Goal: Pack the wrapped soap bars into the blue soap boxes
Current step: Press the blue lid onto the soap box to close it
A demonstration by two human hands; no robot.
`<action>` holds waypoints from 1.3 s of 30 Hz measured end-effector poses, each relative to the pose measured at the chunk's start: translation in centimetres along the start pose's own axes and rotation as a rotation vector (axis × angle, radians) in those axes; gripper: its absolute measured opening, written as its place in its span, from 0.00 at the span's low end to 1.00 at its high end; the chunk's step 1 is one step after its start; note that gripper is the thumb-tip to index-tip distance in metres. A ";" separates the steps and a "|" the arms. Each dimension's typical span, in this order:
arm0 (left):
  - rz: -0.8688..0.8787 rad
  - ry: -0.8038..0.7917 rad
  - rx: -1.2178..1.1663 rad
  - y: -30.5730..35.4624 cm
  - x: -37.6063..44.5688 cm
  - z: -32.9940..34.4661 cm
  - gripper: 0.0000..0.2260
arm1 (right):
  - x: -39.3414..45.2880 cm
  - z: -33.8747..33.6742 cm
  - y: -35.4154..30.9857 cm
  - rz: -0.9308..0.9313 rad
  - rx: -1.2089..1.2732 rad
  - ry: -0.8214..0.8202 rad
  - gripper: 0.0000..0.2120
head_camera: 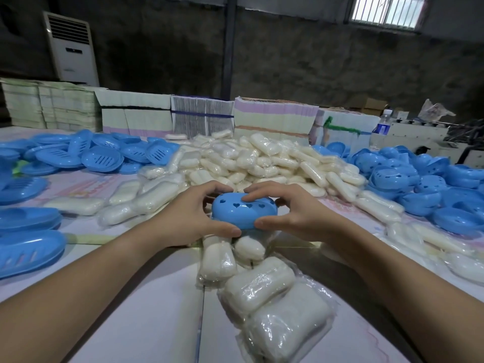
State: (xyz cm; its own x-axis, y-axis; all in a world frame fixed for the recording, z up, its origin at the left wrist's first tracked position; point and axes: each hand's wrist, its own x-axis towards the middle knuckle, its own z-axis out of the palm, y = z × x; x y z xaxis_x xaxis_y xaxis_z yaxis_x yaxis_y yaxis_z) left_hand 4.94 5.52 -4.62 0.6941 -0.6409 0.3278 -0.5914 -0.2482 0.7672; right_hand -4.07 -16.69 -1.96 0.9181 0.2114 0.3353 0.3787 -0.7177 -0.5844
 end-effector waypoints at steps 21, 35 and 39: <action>0.137 -0.083 0.008 0.0 -0.3 -0.8 0.25 | -0.4 0.6 0.3 -0.088 -0.051 0.066 0.21; 0.204 -0.023 0.138 0.4 -0.6 -1.2 0.18 | 0.0 1.3 0.9 -0.121 -0.206 0.039 0.29; 0.219 -0.017 0.172 0.1 -0.5 -0.9 0.18 | 0.1 1.2 0.7 -0.057 -0.261 0.075 0.29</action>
State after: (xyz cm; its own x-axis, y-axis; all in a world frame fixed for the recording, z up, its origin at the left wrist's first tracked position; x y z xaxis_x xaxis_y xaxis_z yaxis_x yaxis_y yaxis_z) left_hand 4.88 6.51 -4.20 0.5360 -0.7047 0.4649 -0.7885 -0.2211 0.5739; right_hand -3.57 -16.42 -3.23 0.8811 0.2133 0.4221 0.3776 -0.8546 -0.3564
